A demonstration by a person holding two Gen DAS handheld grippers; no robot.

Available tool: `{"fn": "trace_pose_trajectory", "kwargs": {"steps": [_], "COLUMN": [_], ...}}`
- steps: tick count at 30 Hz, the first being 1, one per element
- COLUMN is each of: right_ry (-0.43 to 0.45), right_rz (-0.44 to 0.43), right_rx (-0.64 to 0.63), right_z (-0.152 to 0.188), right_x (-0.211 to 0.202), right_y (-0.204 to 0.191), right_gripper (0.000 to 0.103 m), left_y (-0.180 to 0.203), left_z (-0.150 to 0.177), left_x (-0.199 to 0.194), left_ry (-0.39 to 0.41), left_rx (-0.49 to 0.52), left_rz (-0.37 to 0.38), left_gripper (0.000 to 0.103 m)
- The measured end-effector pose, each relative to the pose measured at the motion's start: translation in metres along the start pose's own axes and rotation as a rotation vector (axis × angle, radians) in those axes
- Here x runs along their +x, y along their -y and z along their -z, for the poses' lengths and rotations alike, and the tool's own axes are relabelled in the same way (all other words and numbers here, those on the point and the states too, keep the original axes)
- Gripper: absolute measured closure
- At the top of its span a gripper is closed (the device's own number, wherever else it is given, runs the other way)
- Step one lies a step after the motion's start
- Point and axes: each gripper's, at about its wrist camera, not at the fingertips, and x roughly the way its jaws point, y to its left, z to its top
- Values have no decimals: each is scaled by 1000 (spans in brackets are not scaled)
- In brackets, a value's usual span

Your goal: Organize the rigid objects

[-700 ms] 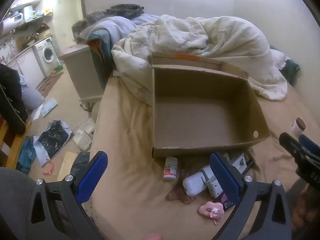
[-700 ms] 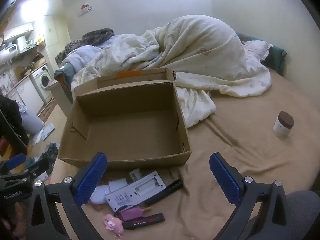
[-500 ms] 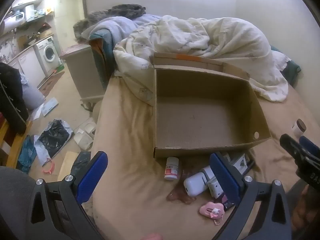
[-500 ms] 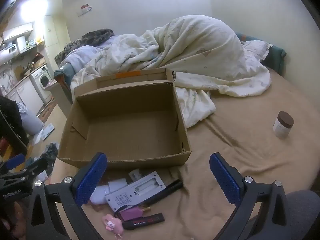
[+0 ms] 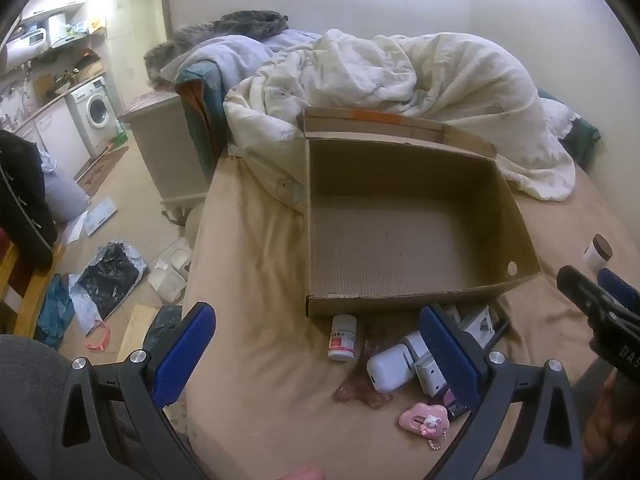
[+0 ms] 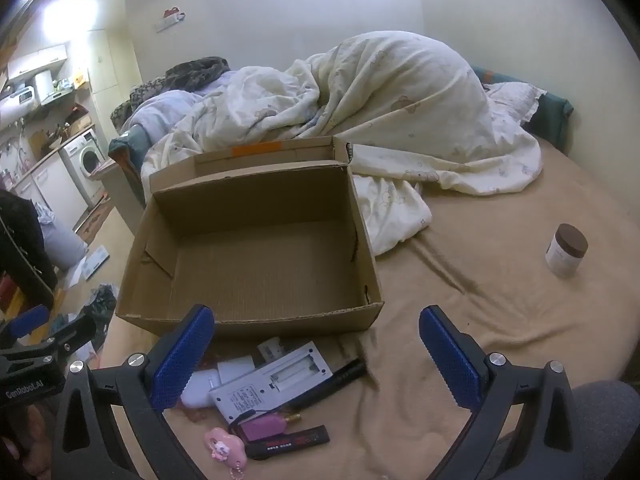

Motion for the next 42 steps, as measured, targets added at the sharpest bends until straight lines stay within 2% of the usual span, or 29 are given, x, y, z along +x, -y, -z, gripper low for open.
{"fn": "trace_pose_trajectory", "kwargs": {"steps": [42], "right_ry": [-1], "right_rz": [1], "right_rx": [-2], "right_z": [2], "right_x": [2], "right_y": [0], "right_gripper": [0], "left_y": [0], "left_z": [3], "left_x": [2], "left_ry": [3], "left_rx": [-3], "left_rz": [-6], "left_gripper": [1]}}
